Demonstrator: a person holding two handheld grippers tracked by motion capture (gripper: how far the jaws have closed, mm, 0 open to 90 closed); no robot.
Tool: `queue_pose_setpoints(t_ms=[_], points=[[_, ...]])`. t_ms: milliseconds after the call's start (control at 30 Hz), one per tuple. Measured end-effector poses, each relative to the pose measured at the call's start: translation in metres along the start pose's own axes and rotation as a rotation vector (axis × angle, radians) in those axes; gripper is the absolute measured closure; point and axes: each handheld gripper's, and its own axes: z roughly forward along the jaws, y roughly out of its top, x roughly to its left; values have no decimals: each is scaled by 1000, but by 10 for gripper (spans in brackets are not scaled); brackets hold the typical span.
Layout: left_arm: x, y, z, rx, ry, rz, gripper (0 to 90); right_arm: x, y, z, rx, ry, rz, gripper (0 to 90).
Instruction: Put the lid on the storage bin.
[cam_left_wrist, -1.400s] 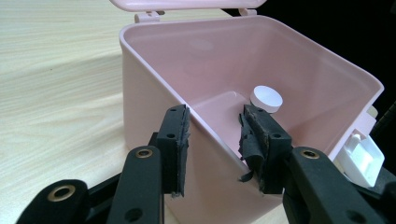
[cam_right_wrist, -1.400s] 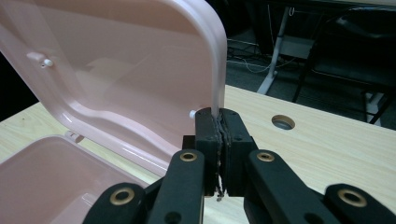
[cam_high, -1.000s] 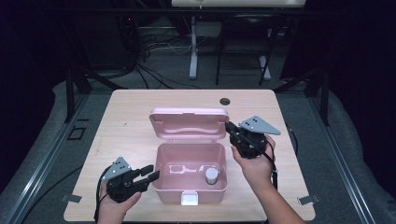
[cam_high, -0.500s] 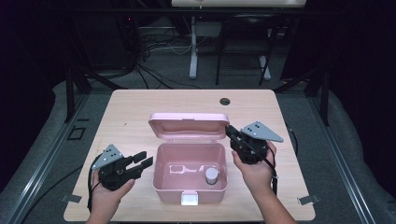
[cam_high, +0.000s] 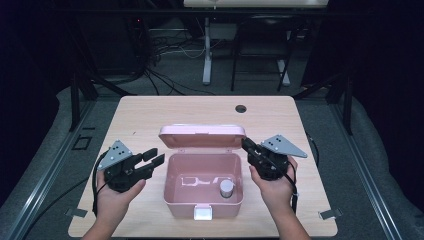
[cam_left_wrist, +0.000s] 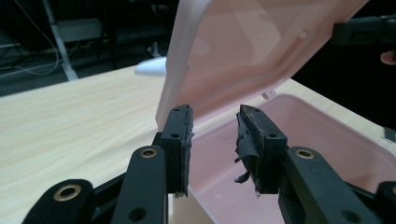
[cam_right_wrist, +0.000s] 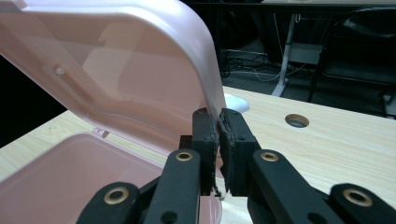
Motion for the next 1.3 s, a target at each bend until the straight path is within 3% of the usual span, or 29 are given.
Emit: queue_pose_setpoints(t_ms=[167,467,833,1300], points=[[3,14,2,-12,40,14,665,1,0,0,-1,1,-2,847],[3,28,8,-25,58,23,681,-1,-2,-2,-1,19,6,837],[-1,35,7,-33,64,38,781,1,-4,-4,-4,18,1,825],[-1,38,7,-32,68,35,815,-6,-4,-12,-9,39,16,759]])
